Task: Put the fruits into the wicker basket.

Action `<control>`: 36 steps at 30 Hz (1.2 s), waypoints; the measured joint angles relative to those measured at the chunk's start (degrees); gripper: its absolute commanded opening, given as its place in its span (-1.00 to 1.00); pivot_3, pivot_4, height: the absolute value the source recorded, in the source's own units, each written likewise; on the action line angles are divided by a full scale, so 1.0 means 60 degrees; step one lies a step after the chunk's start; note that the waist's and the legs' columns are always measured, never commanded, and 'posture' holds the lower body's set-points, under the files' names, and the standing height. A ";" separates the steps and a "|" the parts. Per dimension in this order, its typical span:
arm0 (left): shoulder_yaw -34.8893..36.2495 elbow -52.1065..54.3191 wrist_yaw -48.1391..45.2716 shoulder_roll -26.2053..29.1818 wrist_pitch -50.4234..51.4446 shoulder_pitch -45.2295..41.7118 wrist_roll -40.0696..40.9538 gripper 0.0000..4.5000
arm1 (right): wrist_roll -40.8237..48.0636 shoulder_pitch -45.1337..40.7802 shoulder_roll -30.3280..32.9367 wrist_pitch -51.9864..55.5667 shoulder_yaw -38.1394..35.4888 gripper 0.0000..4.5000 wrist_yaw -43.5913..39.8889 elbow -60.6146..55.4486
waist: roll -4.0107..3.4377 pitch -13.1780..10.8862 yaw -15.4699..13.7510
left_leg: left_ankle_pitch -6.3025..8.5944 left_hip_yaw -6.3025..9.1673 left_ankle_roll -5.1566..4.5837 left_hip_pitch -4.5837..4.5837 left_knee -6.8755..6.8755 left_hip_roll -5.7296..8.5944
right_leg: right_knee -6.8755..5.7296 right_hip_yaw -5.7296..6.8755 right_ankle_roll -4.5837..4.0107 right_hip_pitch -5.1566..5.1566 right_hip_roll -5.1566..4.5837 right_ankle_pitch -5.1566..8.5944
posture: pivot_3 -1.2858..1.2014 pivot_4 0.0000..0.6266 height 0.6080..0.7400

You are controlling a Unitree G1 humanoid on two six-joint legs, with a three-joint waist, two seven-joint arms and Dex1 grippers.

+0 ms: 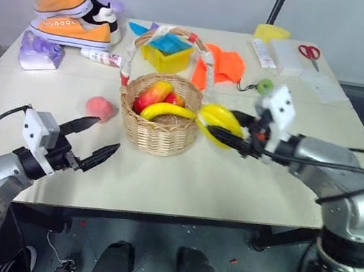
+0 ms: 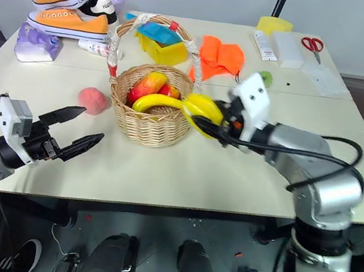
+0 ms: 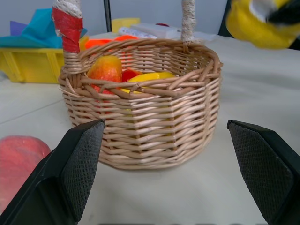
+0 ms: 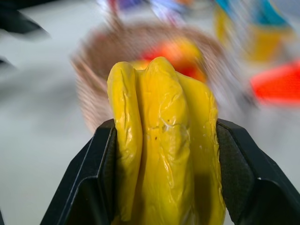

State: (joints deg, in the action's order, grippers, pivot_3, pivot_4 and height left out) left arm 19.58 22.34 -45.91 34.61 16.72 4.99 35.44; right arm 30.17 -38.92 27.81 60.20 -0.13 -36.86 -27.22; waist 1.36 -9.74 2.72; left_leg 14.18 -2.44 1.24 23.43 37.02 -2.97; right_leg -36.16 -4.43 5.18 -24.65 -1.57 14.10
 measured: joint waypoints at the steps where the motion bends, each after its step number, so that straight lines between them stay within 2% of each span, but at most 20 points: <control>1: -0.0059 -0.0017 0.0013 -0.0014 -0.0021 -0.0061 -0.0016 1.00 | -0.0017 -0.0336 -0.0296 -0.0152 0.0193 0.03 0.0102 0.0210 | 0.0000 0.0000 -0.0004 | 0.0000 0.0000 0.0000 0.0002 -0.0001 0.0000 | 0.0000 0.0001 0.0000 -0.0002 0.0000 0.0000 | 0.03 -0.52 1.00; 9: -0.0128 0.0053 0.0213 -0.0216 -0.0129 0.0142 -0.0197 1.00 | -0.1364 -0.1672 -0.2103 -0.2579 0.1787 0.03 0.0473 0.3186 | 0.0002 0.0001 -0.0010 | 0.0000 -0.0007 0.0000 0.0008 -0.0001 0.0000 | 0.0001 0.0001 0.0001 -0.0003 -0.0006 -0.0002 | 0.03 -0.52 1.00; 11: -0.0128 0.0106 0.0281 -0.0272 -0.0133 0.0269 -0.0196 1.00 | -0.1675 -0.1787 -0.2391 -0.3150 0.2048 0.46 0.0467 0.3774 | 0.0002 0.0001 -0.0013 | 0.0000 -0.0006 0.0000 0.0009 -0.0003 0.0000 | 0.0000 0.0003 0.0001 -0.0004 -0.0006 -0.0002 | 0.03 -0.52 1.00; 14: -0.0128 0.0316 0.0433 -0.0343 -0.0139 0.0487 -0.0198 1.00 | -0.2139 -0.1835 -0.2825 -0.3962 0.2269 0.98 0.0566 0.4602 | 0.0003 0.0002 -0.0025 | 0.0000 -0.0006 0.0000 0.0010 -0.0002 0.0000 | 0.0000 0.0003 0.0001 -0.0003 -0.0008 -0.0002 | 0.03 -0.52 1.00; 17: -0.0127 0.0505 0.0538 -0.0362 -0.0138 0.0680 -0.0193 1.00 | -0.2328 -0.1754 -0.2813 -0.4272 0.2352 0.98 0.0499 0.4677 | 0.0003 0.0002 -0.0029 | 0.0000 -0.0007 0.0001 0.0011 -0.0002 0.0001 | 0.0001 0.0003 0.0001 -0.0003 -0.0014 -0.0002 | 0.03 -0.52 1.00; 22: -0.0104 0.0614 0.0755 -0.0455 -0.0138 0.0898 -0.0183 1.00 | -0.2340 -0.1315 -0.2160 -0.4526 0.2119 0.98 0.0122 0.4260 | 0.0002 0.0001 -0.0027 | 0.0000 -0.0007 0.0001 0.0010 -0.0002 0.0002 | 0.0001 0.0003 0.0000 -0.0003 -0.0015 -0.0002 | 0.03 -0.52 1.00; 29: 0.0151 -0.0061 0.1946 -0.0582 -0.0204 0.0283 -0.0869 1.00 | -0.1383 0.1001 -0.0324 -0.5336 0.0584 0.98 -0.1349 0.1950 | 0.0005 0.0002 -0.0048 | 0.0000 -0.0003 0.0000 0.0004 -0.0003 0.0003 | 0.0008 0.0006 0.0002 0.0008 -0.0011 0.0000 | 0.03 -0.52 1.00; 36: -0.0002 -0.1283 0.3545 -0.0765 -0.0121 -0.1294 -0.2069 1.00 | -0.1939 0.3387 0.0815 -0.6962 0.0445 0.98 -0.1942 0.1089 | 0.0014 0.0000 -0.0047 | 0.0000 -0.0002 0.0000 -0.0003 0.0001 0.0003 | 0.0003 0.0005 0.0004 0.0012 -0.0003 0.0000 | 0.03 -0.52 1.00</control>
State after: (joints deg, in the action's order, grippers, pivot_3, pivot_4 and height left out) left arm 19.57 14.64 -24.64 30.02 15.99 -2.77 23.03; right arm 18.54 -18.60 32.70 18.42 2.54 -48.52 -20.69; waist 1.45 -9.74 2.44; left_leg 14.18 -2.45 1.25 23.41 37.03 -2.95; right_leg -36.14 -4.40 5.21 -24.58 -1.58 14.10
